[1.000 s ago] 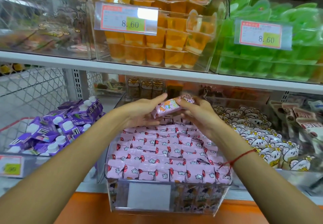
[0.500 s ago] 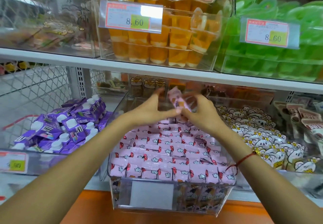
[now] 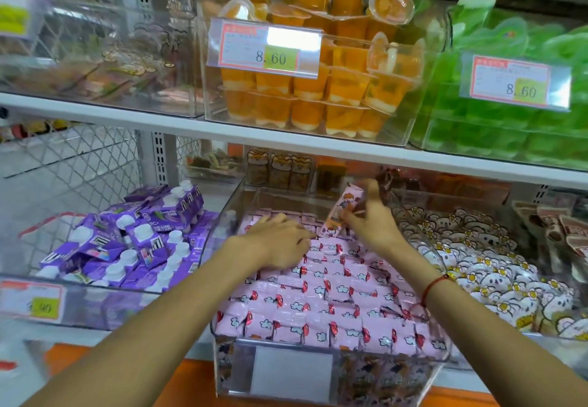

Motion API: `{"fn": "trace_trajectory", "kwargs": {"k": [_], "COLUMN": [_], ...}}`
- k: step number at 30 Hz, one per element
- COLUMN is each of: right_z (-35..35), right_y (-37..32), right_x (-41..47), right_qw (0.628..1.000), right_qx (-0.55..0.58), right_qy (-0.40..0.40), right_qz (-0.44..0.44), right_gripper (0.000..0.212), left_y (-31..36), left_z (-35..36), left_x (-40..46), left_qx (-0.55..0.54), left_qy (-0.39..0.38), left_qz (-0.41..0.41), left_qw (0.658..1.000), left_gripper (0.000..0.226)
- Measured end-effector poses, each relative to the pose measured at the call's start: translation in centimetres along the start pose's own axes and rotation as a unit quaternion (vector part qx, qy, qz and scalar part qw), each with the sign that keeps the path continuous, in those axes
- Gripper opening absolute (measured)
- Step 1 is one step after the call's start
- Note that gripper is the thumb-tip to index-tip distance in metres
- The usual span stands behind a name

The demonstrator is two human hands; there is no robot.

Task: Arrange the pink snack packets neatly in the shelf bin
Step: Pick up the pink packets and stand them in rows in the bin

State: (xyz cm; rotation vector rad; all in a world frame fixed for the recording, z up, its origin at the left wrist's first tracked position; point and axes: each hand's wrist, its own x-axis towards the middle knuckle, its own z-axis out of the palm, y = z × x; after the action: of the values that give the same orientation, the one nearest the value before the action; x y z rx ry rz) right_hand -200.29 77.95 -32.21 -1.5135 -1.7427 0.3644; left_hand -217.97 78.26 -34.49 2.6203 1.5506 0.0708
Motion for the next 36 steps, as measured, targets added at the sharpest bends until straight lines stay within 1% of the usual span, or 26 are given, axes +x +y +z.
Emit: {"fn": "trace_trajectory", "kwargs": {"k": [2, 4, 6, 9, 11, 14, 15, 16, 18, 19, 20, 22, 25, 28, 32, 36], "right_z": [-0.1, 0.2, 0.7, 1.1, 1.2, 0.5, 0.1, -0.5, -1.9, -2.4, -2.6, -2.5, -1.4, -0.7, -0.5, -0.4], "right_y": [0.0, 0.0, 0.2, 0.9, 1.3, 1.1, 1.0, 1.0, 1.1, 1.2, 1.3, 1.5, 1.6, 1.4, 1.0, 1.2], "right_x": [0.2, 0.2, 0.1, 0.0, -0.2, 0.1, 0.3, 0.7, 1.3, 1.5, 1.6, 1.5, 1.1, 1.2, 1.6, 1.5], "right_qw": [0.996, 0.989, 0.983, 0.966, 0.952, 0.935, 0.941, 0.956, 0.986, 0.990, 0.990, 0.980, 0.959, 0.947, 0.943, 0.948], "right_qx": [-0.057, -0.105, -0.131, -0.208, -0.245, -0.256, -0.240, -0.211, -0.148, -0.135, -0.139, -0.183, -0.252, -0.273, -0.290, -0.287], "right_qy": [-0.023, -0.060, -0.109, -0.144, -0.175, -0.233, -0.227, -0.194, -0.077, -0.041, -0.035, -0.075, -0.133, -0.167, -0.164, -0.135], "right_qz": [-0.058, -0.089, -0.072, -0.048, -0.060, -0.080, -0.076, -0.061, -0.025, -0.015, -0.012, -0.016, -0.004, 0.009, 0.001, -0.012], "right_gripper": [0.046, 0.041, 0.033, 0.028, 0.033, 0.039, 0.039, 0.038, 0.031, 0.027, 0.022, 0.015, 0.018, 0.020, 0.015, 0.018], "left_y": [0.1, 0.3, 0.5, 0.7, 0.8, 1.0, 1.0, 1.1, 1.2, 1.2, 1.2, 1.2, 1.4, 1.7, 1.8, 1.8], "left_z": [-0.3, -0.6, -0.8, -1.0, -1.0, -0.8, -0.6, -0.4, -0.1, 0.0, 0.0, -0.1, -0.2, -0.4, -0.4, -0.4], "left_x": [0.0, 0.0, -0.2, -0.4, -0.5, -0.4, -0.4, -0.3, -0.2, -0.2, -0.1, -0.1, -0.1, -0.1, -0.2, -0.3], "left_qx": [-0.006, -0.029, -0.061, -0.099, -0.113, -0.119, -0.113, -0.107, -0.099, -0.093, -0.088, -0.079, -0.051, -0.041, -0.047, -0.045], "left_qy": [0.017, 0.051, 0.082, 0.119, 0.121, 0.088, 0.072, 0.053, 0.019, 0.010, 0.007, 0.002, -0.012, -0.014, -0.016, -0.014], "left_qz": [0.003, 0.007, 0.008, 0.007, 0.011, 0.032, 0.038, 0.044, 0.052, 0.054, 0.055, 0.057, 0.058, 0.056, 0.053, 0.058], "left_qw": [1.000, 0.998, 0.995, 0.988, 0.986, 0.988, 0.990, 0.992, 0.994, 0.994, 0.995, 0.995, 0.997, 0.997, 0.997, 0.997], "left_gripper": [0.044, 0.040, 0.037, 0.038, 0.040, 0.042, 0.040, 0.039, 0.039, 0.041, 0.041, 0.041, 0.041, 0.042, 0.042, 0.042]}}
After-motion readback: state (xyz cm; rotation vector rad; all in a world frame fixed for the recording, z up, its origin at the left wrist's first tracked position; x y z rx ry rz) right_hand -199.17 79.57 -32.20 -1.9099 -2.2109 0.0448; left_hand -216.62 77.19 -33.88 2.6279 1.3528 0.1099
